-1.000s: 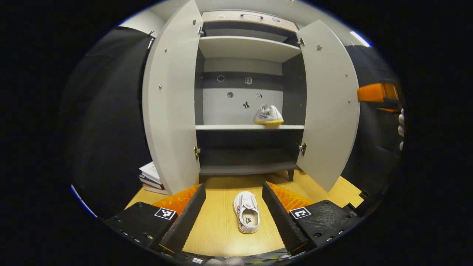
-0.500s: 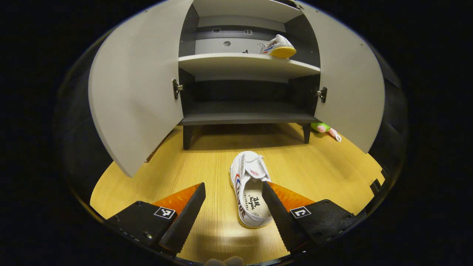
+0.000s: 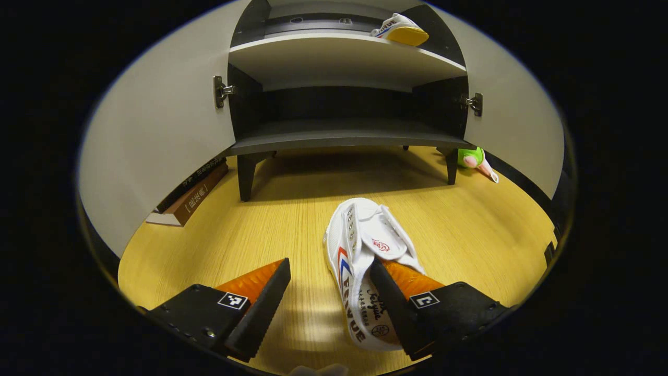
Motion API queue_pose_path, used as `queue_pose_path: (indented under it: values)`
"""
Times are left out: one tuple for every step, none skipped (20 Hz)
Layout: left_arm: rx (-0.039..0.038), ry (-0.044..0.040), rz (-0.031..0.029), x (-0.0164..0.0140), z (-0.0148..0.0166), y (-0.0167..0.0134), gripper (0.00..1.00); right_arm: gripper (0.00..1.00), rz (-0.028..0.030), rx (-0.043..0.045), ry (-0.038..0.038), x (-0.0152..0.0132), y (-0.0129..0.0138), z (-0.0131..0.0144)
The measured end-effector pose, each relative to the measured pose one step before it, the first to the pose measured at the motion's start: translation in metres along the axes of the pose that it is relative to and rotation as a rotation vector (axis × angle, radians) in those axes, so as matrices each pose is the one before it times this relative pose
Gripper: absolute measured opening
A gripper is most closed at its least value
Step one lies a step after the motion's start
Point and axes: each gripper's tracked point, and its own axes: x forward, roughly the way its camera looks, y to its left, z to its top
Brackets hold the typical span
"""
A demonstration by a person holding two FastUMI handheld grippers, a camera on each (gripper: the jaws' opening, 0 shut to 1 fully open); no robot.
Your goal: Grab one shoe with the right hand and put it into the shoe cabinet, grab the other shoe with the left hand and put it into the shoe cabinet; then close the right door with the right hand and the left door with the left hand.
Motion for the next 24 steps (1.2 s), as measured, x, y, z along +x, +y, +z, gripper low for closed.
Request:
queue_pose_path:
  values:
    - [-0.00376, -0.00701, 0.00534, 0.00622, 0.0037, 0.00104, 0.95, 1.0, 0.00005, -0.00555, 0.00069, 0.00091, 0.00055, 0.0006]
    - [-0.00303, 0.00667, -0.00404, 0.00477, 0.00026, -0.0002, 0.95, 1.0, 0.00089, -0.00579, 0.00294, 0.00037, 0.00071, -0.00061]
    - [0.0043, 0.00024, 0.00334, 0.00438, 0.00085, 0.00086, 0.94, 1.0, 0.00353, -0.00635, 0.00475, 0.00031, 0.00028, -0.00121]
    - [-0.00121, 0.00766, 0.00258, 0.00573, -0.00141, 0.00006, 0.93, 1.0, 0.00193, -0.00241, 0.0018, -0.00003, -0.00014, -0.00102]
    - [-0.00115, 0.00691, -0.01134, 0.00331, -0.00051, -0.00297, 0.88, 1.0, 0.00048, -0.00146, -0.00227, 0.00018, -0.00045, 0.00124]
    - [0.00226, 0.00457, -0.01001, 0.00101, -0.00091, -0.00258, 0.74, 1.0, -0.00187, -0.00184, 0.00102, 0.00128, -0.00057, -0.00056]
    - [-0.00329, -0.00585, -0.00247, -0.0001, 0.00164, -0.00244, 0.72, 1.0, 0.00309, 0.0001, -0.00081, -0.00014, 0.00039, 0.00036]
    - [0.0013, -0.00328, -0.01173, 0.00054, 0.00103, -0.00384, 0.62, 1.0, 0.00023, -0.00234, -0.00299, -0.00038, 0.00002, 0.0011]
    - [0.0134, -0.00957, 0.02464, -0.00391, 0.00079, 0.00273, 0.39, 1.0, 0.00112, -0.00148, -0.00257, 0.00004, -0.00015, 0.00012]
    - [0.00961, 0.00785, 0.01801, 0.00146, -0.00208, 0.00253, 0.22, 1.0, 0.00215, -0.00107, -0.00108, -0.0007, -0.00084, -0.001]
    - [0.01247, -0.00505, 0.01166, 0.0018, 0.00237, 0.00041, 0.19, 1.0, 0.00094, -0.00125, -0.00218, -0.00096, -0.00072, -0.00036]
    - [0.00818, 0.00956, 0.00405, 0.00395, -0.00239, -0.00051, 0.06, 1.0, -0.00019, -0.00139, -0.0017, -0.00082, -0.0012, 0.00018]
    - [0.01164, -0.00075, 0.00149, -0.00325, 0.00232, 0.00049, 0.0, 1.0, -0.00014, 0.0002, -0.00158, -0.00069, -0.00095, -0.00005]
    - [0.01196, 0.00454, -0.00339, -0.00021, -0.00026, -0.00038, 0.0, 1.0, 0.0016, 0.0009, 0.00218, -0.00043, -0.00074, -0.00144]
    - [0.00502, 0.00244, -0.0023, 0.00097, 0.00088, -0.00005, 0.0, 1.0, 0.00191, 0.00231, 0.00196, -0.00116, -0.00118, -0.00203]
    - [-0.00893, 0.00645, -0.00571, -0.00272, -0.00048, -0.00008, 0.0, 1.0, 0.00231, 0.0007, -0.00259, -0.00124, -0.0014, 0.00042]
    - [-0.0166, 0.01364, -0.00571, -0.00202, -0.00053, 0.00037, 0.0, 1.0, -0.00142, -0.00092, -0.00435, -0.00169, -0.00133, 0.00064]
    - [-0.02031, 0.01036, -0.00587, -0.00328, -0.0001, 0.00036, 0.0, 1.0, 0.00112, 0.00167, -0.00732, -0.00251, -0.00194, 0.00178]
    - [-0.00317, 0.00374, -0.00071, -0.00737, 0.00116, -0.00006, 0.0, 1.0, 0.0007, 0.00401, -0.00937, -0.00215, -0.00202, 0.00194]
    - [0.01254, -0.00713, 0.007, -0.01001, 0.00363, 0.00084, 0.0, 1.0, 0.00097, 0.00555, -0.00881, -0.00239, -0.00197, 0.002]
    - [0.01467, -0.01321, 0.00336, -0.01108, 0.00494, -0.00037, 0.0, 1.0, 0.00301, 0.00723, -0.00609, -0.00147, -0.00127, 0.00134]
    - [-0.00089, -0.01346, -0.00202, -0.01154, 0.00706, -0.00044, 0.0, 1.0, 0.00506, 0.00911, -0.00855, -0.00169, -0.00116, 0.0011]
    - [-0.0136, -0.00355, -0.002, -0.01248, 0.00845, 0.00005, 0.0, 1.0, 0.0031, 0.00716, -0.00933, -0.0021, -0.00087, 0.00192]
    - [-0.00997, -0.01406, 0.00191, -0.0105, 0.01159, 0.00048, 0.0, 1.0, 0.0055, 0.00601, -0.01159, -0.00213, -0.00103, 0.0023]
